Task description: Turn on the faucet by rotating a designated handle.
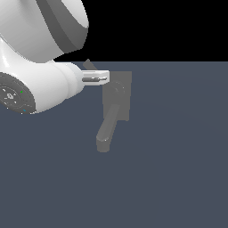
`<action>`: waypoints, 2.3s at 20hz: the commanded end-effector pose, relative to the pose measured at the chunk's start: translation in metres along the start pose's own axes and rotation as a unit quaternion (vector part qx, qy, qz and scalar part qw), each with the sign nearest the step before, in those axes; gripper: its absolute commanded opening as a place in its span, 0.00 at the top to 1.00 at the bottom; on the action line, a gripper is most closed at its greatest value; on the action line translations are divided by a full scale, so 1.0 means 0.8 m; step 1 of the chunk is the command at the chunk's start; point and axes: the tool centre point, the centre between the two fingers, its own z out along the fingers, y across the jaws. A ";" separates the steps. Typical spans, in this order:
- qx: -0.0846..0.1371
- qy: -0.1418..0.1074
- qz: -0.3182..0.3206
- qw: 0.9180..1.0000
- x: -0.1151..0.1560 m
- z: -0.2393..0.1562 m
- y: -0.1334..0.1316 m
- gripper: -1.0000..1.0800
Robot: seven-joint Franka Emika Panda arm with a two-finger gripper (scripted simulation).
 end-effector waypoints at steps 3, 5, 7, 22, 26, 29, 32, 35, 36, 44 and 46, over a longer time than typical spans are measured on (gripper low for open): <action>0.001 -0.007 0.003 1.000 -0.023 0.004 -0.017 1.00; 0.001 -0.008 0.003 1.000 -0.030 0.004 -0.023 1.00; 0.001 -0.009 0.003 1.000 -0.037 0.004 -0.030 1.00; 0.000 -0.001 0.002 1.000 -0.051 -0.001 -0.076 1.00; 0.000 -0.004 0.003 1.000 -0.059 0.001 -0.094 1.00; 0.000 -0.007 0.003 1.000 -0.065 0.002 -0.108 1.00; 0.000 -0.009 0.004 1.000 -0.071 0.003 -0.123 1.00; 0.000 -0.011 0.004 1.000 -0.076 0.004 -0.132 1.00; -0.010 0.009 0.001 1.000 -0.050 -0.008 -0.112 1.00; -0.006 0.000 0.002 1.000 -0.050 -0.002 -0.156 1.00; -0.005 -0.002 0.003 1.000 -0.050 -0.001 -0.167 1.00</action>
